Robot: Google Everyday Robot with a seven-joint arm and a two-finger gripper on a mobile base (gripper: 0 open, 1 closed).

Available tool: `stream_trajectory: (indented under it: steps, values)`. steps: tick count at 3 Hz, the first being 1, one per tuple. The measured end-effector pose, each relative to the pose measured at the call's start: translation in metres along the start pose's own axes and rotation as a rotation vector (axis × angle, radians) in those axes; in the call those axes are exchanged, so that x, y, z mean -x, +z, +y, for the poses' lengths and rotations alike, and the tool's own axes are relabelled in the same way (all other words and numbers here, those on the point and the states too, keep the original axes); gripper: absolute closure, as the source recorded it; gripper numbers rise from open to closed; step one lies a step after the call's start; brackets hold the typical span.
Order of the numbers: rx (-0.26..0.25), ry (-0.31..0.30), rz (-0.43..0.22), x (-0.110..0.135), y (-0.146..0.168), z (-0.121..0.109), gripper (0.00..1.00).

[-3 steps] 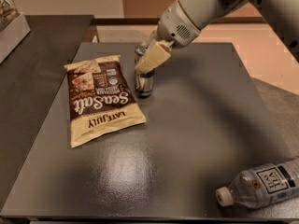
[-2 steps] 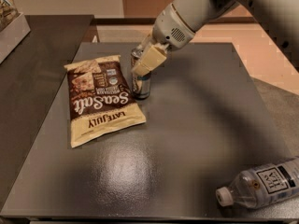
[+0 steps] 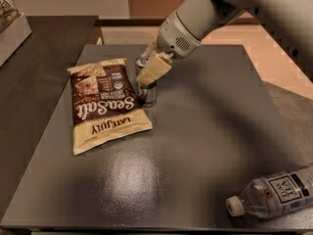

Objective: Move redbull can near brown chip bag

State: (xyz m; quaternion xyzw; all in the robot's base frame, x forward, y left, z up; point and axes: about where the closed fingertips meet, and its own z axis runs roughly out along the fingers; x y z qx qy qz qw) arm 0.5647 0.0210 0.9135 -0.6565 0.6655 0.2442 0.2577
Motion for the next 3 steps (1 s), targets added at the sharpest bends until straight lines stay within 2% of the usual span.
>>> stream_trajectory:
  steps: [1,2,3]
  values:
    - [0.003,-0.001,0.0,0.0008,0.0019,0.0003,0.13]
    - [0.006,-0.002,0.0,0.0015,0.0035,0.0007,0.0]
    - [0.006,-0.002,0.0,0.0015,0.0035,0.0007,0.0]
